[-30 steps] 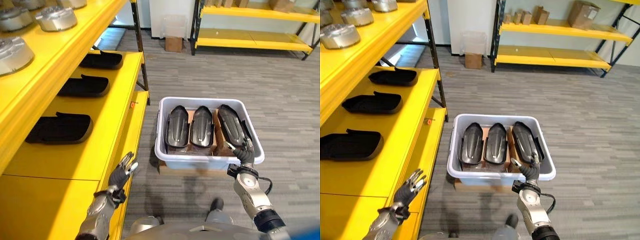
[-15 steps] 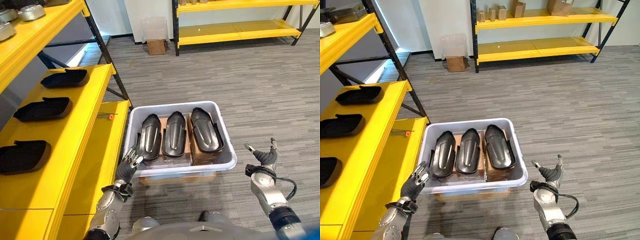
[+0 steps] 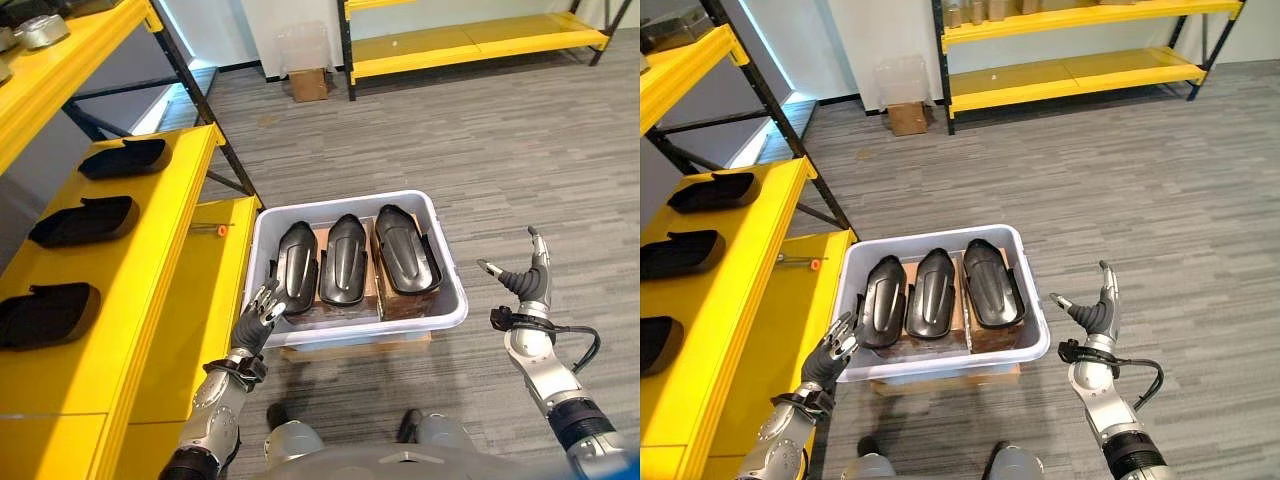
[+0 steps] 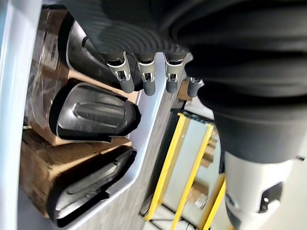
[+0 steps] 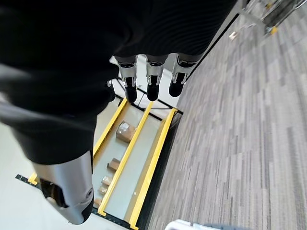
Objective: Move parts from the plastic box to the shelf.
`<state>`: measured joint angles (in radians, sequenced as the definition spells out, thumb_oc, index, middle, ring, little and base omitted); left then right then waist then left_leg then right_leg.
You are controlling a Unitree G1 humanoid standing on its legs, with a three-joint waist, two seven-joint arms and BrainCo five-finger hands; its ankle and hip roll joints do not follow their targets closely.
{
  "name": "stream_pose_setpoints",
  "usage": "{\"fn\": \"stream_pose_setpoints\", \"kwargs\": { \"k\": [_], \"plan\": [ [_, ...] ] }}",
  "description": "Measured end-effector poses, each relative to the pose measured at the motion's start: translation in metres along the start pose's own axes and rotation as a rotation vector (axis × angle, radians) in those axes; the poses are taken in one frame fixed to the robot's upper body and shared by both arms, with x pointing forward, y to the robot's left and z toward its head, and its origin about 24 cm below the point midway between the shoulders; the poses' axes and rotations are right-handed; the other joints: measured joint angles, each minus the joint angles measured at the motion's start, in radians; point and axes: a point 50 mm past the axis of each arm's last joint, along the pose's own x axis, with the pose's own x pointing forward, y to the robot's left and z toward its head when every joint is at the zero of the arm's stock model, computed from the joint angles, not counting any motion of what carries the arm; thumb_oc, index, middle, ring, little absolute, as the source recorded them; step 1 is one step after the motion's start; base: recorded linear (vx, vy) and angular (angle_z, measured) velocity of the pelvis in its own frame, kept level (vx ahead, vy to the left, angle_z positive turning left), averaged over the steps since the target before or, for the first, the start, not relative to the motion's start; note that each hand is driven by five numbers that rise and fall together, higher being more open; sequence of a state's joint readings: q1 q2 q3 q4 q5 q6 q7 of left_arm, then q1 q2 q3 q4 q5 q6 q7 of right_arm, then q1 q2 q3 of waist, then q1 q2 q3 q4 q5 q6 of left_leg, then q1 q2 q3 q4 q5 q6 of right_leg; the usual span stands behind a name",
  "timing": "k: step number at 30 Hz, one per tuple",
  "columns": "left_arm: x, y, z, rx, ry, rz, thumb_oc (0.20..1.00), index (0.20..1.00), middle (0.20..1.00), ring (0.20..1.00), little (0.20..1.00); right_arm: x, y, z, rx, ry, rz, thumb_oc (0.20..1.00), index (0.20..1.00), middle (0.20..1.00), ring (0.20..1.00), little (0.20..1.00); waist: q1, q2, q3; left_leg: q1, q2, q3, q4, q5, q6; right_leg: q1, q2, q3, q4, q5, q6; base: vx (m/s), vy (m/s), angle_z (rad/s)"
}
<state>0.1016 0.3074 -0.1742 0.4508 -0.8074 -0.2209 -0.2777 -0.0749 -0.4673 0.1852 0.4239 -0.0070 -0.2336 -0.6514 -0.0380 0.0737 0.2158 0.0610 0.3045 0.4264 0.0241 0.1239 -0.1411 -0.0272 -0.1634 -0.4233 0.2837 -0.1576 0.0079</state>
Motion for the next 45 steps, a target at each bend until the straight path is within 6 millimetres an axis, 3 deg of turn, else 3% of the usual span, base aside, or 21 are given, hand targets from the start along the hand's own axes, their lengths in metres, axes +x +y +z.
{"fn": "stream_pose_setpoints", "kwargs": {
  "k": [1,3,7,10,11,12,13,16,18,20,25,33,41,45],
  "plan": [
    [0.001,-0.001,-0.001,0.008,0.015,-0.011,1.000,1.000,1.000,1.000,1.000,-0.003,-0.003,-0.006,-0.012,0.014,0.004,1.000,1.000,1.000,1.000,1.000,-0.007,0.009,0.009,0.034,-0.043,0.009,-0.037,-0.037,0.021,0.003,-0.022,0.009,0.032,0.002,0.029,0.01,0.149,0.31],
    [-0.001,0.002,0.007,0.034,0.006,-0.018,1.000,1.000,1.000,1.000,1.000,-0.013,0.000,-0.010,-0.008,0.017,0.035,1.000,1.000,1.000,1.000,1.000,0.011,-0.057,0.011,0.026,-0.101,0.013,-0.049,-0.053,0.047,-0.021,-0.065,0.037,0.020,0.009,0.060,0.01,0.122,0.15],
    [-0.011,0.014,0.008,0.071,0.037,0.005,1.000,1.000,1.000,1.000,1.000,-0.012,0.004,-0.002,0.040,-0.023,0.057,1.000,1.000,1.000,1.000,1.000,0.038,-0.083,0.017,0.026,-0.148,0.020,-0.035,-0.070,0.085,0.023,-0.088,0.058,-0.078,0.081,0.089,0.00,0.011,0.04],
    [-0.011,0.015,0.011,0.074,0.030,0.004,1.000,1.000,1.000,1.000,1.000,-0.006,0.006,0.006,0.054,-0.052,0.057,1.000,1.000,1.000,1.000,1.000,0.063,-0.065,0.030,0.004,-0.148,0.015,-0.021,-0.075,0.089,0.029,-0.079,0.055,-0.100,0.103,0.095,-0.18,-0.013,-0.02],
    [0.000,0.003,0.022,0.081,-0.012,-0.050,1.000,1.000,1.000,1.000,1.000,0.008,0.004,0.019,0.055,-0.105,0.045,1.000,1.000,1.000,1.000,1.000,0.078,-0.053,0.046,-0.055,-0.142,-0.003,0.026,-0.085,0.090,-0.021,-0.078,0.059,-0.084,0.107,0.090,-0.11,-0.020,0.14],
    [0.019,-0.024,0.042,0.113,-0.065,-0.182,1.000,1.000,1.000,1.000,1.000,0.033,-0.008,0.040,0.011,-0.210,0.034,1.000,1.000,1.000,1.000,1.000,0.084,-0.035,0.105,-0.123,-0.127,-0.029,0.058,-0.074,0.097,-0.062,-0.074,0.044,-0.072,0.118,0.074,-0.05,-0.015,0.17],
    [0.024,-0.034,0.050,0.117,-0.096,-0.222,1.000,1.000,1.000,1.000,1.000,0.042,-0.010,0.048,0.006,-0.237,0.022,1.000,1.000,1.000,1.000,1.000,0.092,-0.032,0.127,-0.132,-0.124,-0.032,0.053,-0.064,0.098,-0.076,-0.069,0.044,-0.070,0.122,0.068,-0.16,-0.020,0.24],
    [0.028,-0.039,0.061,0.125,-0.131,-0.233,1.000,1.000,1.000,1.000,1.000,0.054,-0.002,0.070,0.056,-0.286,0.004,1.000,1.000,1.000,1.000,1.000,0.107,-0.032,0.143,-0.145,-0.107,-0.035,0.053,-0.063,0.085,-0.095,-0.057,0.047,-0.051,0.106,0.065,-0.23,-0.030,-0.06],
    [0.044,-0.057,0.084,0.153,-0.203,-0.286,1.000,1.000,1.000,1.000,1.000,0.081,-0.013,0.096,0.058,-0.339,-0.057,1.000,1.000,1.000,1.000,1.000,0.106,-0.017,0.198,-0.205,-0.107,-0.055,0.046,-0.035,0.087,-0.161,-0.065,0.040,-0.025,0.106,0.056,-0.03,0.002,0.21],
    [0.048,-0.061,0.089,0.148,-0.224,-0.282,1.000,1.000,1.000,1.000,1.000,0.083,-0.010,0.098,0.087,-0.321,-0.056,1.000,1.000,1.000,1.000,1.000,0.114,-0.009,0.219,-0.209,-0.104,-0.056,0.042,-0.027,0.090,-0.168,-0.062,0.039,-0.014,0.109,0.052,0.00,0.004,0.07],
    [0.040,-0.050,0.079,0.133,-0.194,-0.218,1.000,1.000,1.000,1.000,1.000,0.080,-0.006,0.093,0.088,-0.301,-0.043,1.000,1.000,1.000,1.000,1.000,0.108,0.003,0.226,-0.173,-0.115,-0.056,0.029,-0.018,0.093,-0.139,-0.067,0.038,-0.008,0.104,0.047,0.00,0.021,0.00],
    [0.047,-0.062,0.080,0.145,-0.194,-0.261,1.000,1.000,1.000,1.000,1.000,0.082,0.000,0.090,0.034,-0.249,-0.024,1.000,1.000,1.000,1.000,1.000,0.105,0.009,0.227,-0.176,-0.121,-0.052,0.032,-0.021,0.095,-0.163,-0.085,0.051,0.024,0.087,0.053,-0.02,0.002,-0.01],
    [0.054,-0.070,0.090,0.151,-0.224,-0.263,1.000,1.000,1.000,1.000,1.000,0.105,0.002,0.093,-0.073,-0.170,0.039,1.000,1.000,1.000,1.000,1.000,0.114,0.035,0.289,-0.236,-0.121,-0.065,0.051,-0.008,0.092,-0.235,-0.098,0.049,0.089,0.073,0.034,-0.06,0.009,0.03],
    [0.065,-0.080,0.100,0.171,-0.239,-0.285,1.000,1.000,1.000,1.000,1.000,0.115,0.007,0.103,-0.037,-0.136,0.091,1.000,1.000,1.000,1.000,1.000,0.147,0.042,0.315,-0.292,-0.122,-0.083,0.070,-0.002,0.095,-0.285,-0.104,0.036,0.121,0.064,0.024,-0.06,0.014,0.11]
  ]
}}
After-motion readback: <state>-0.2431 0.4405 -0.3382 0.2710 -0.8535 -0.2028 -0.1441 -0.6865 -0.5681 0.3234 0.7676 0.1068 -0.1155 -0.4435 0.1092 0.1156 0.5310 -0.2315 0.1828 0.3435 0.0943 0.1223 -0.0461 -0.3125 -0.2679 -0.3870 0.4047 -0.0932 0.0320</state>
